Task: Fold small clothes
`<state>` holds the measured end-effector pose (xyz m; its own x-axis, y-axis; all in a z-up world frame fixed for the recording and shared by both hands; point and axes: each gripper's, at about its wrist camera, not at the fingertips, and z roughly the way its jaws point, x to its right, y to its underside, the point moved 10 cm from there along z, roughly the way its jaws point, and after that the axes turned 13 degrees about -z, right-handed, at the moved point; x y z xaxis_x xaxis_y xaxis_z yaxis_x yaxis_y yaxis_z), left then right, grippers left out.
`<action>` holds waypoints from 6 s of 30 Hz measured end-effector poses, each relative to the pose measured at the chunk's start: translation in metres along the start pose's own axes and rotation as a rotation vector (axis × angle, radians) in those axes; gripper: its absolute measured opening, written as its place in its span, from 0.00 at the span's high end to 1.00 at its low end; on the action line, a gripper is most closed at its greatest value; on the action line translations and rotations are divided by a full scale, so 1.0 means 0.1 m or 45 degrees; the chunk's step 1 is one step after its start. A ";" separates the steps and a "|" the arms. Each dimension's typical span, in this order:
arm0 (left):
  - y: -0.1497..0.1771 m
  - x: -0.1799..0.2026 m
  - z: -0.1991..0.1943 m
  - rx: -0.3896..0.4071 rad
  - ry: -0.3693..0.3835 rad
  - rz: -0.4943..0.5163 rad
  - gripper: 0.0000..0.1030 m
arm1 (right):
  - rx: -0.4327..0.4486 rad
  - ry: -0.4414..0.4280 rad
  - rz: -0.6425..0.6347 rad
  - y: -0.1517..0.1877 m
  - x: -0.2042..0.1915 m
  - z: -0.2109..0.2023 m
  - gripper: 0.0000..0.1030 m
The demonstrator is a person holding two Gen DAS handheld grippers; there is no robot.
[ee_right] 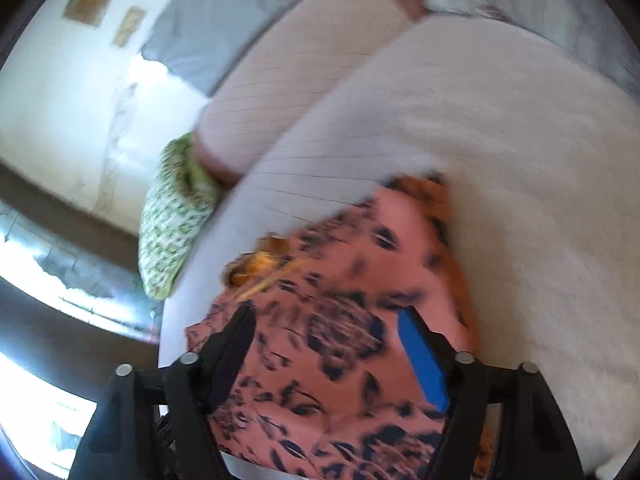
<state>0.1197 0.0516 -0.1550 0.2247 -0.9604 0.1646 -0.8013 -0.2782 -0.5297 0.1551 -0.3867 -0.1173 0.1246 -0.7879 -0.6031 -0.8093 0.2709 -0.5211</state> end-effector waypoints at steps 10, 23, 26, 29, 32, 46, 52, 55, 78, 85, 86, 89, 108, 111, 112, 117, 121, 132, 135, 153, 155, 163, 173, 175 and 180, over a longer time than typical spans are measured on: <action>0.19 -0.21 0.09 -0.079 -0.039 -0.078 0.33 | 0.112 -0.082 0.428 -0.36 0.77 0.48 0.30; 0.20 -0.19 0.06 -0.084 -0.094 -0.040 0.33 | -0.019 0.070 0.105 0.50 0.22 0.05 0.18; 0.18 -0.19 0.01 -0.065 -0.102 -0.030 0.33 | 0.043 0.062 0.035 0.41 -0.06 -0.13 0.17; 0.19 -0.18 0.00 -0.071 -0.096 -0.047 0.33 | -0.009 0.040 -0.051 0.55 -0.17 -0.01 0.12; 0.18 -0.16 -0.05 -0.065 -0.095 -0.032 0.33 | -0.018 0.067 0.131 0.69 0.21 0.09 0.18; -0.18 0.45 -0.25 0.073 0.014 -0.011 0.28 | -0.019 0.146 0.332 1.34 0.20 -0.51 0.16; -0.10 0.91 -0.10 0.041 0.078 0.046 0.28 | 0.012 0.135 0.442 1.32 0.33 -0.34 0.15; -0.02 1.13 0.01 0.019 0.097 0.097 0.28 | 0.082 0.132 0.454 1.21 0.35 -0.35 0.15; 0.07 1.39 0.40 -0.083 0.036 0.147 0.26 | 0.025 0.266 0.391 1.11 0.42 -0.25 0.14; 0.00 1.46 0.25 -0.019 0.064 0.153 0.22 | 0.106 0.260 0.357 0.98 0.37 -0.34 0.14; 0.02 1.46 0.30 -0.010 0.031 0.174 0.21 | 0.090 0.269 0.353 0.99 0.38 -0.31 0.14; 0.25 1.43 0.58 -0.067 -0.031 0.264 0.16 | 0.060 0.297 0.324 0.99 0.41 -0.22 0.16; -0.21 0.00 -0.35 0.170 0.066 -0.365 0.15 | 0.074 0.092 -0.777 0.50 -2.68 0.21 0.83; -0.10 -0.34 -0.36 0.140 0.021 -0.430 0.15 | -0.122 0.002 -0.841 1.10 -2.74 0.85 0.81; -0.06 -0.41 -0.35 0.127 0.014 -0.441 0.15 | -0.206 0.028 -0.821 1.26 -2.59 1.01 0.81; 0.04 -0.30 -0.38 0.123 0.031 -0.375 0.15 | -0.170 0.130 -0.602 1.45 -1.84 0.57 0.25; 0.09 0.07 -0.29 0.079 0.099 -0.284 0.15 | 0.083 0.235 -0.182 1.13 -0.92 -0.29 0.05; 0.18 0.55 -0.26 0.031 0.138 -0.128 0.15 | -0.045 0.279 0.374 1.02 0.47 -0.39 0.10; 0.20 0.51 -0.21 0.014 0.118 -0.126 0.15 | -0.061 0.340 0.359 1.06 0.48 -0.27 0.25; -0.01 -0.05 -0.50 0.164 0.129 -0.309 0.15 | 0.024 0.172 -0.558 0.37 -2.39 0.15 0.91; -0.02 -0.21 -0.56 0.189 0.121 -0.352 0.15 | -0.045 0.089 -0.698 0.66 -2.92 0.50 0.91; 0.08 -0.65 -0.48 0.124 0.102 -0.521 0.14 | -0.418 -0.148 -0.502 1.69 -2.72 1.64 0.70; 0.15 0.20 -0.19 -0.048 0.320 -0.432 0.14 | -0.096 -0.099 -0.342 1.11 -2.22 0.64 0.18; 0.23 0.21 -0.04 -0.120 0.269 -0.452 0.16 | -0.109 -0.093 -0.316 1.19 -2.13 0.66 0.18; 0.24 0.26 0.03 -0.220 0.334 -0.474 0.86 | -0.131 -0.093 -0.272 1.24 -1.91 0.76 0.18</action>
<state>0.1080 0.0196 -0.1661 0.3843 -0.7540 0.5328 -0.7782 -0.5750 -0.2525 0.0742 -0.1606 -0.1126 0.3370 -0.7782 -0.5299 -0.8140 0.0420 -0.5794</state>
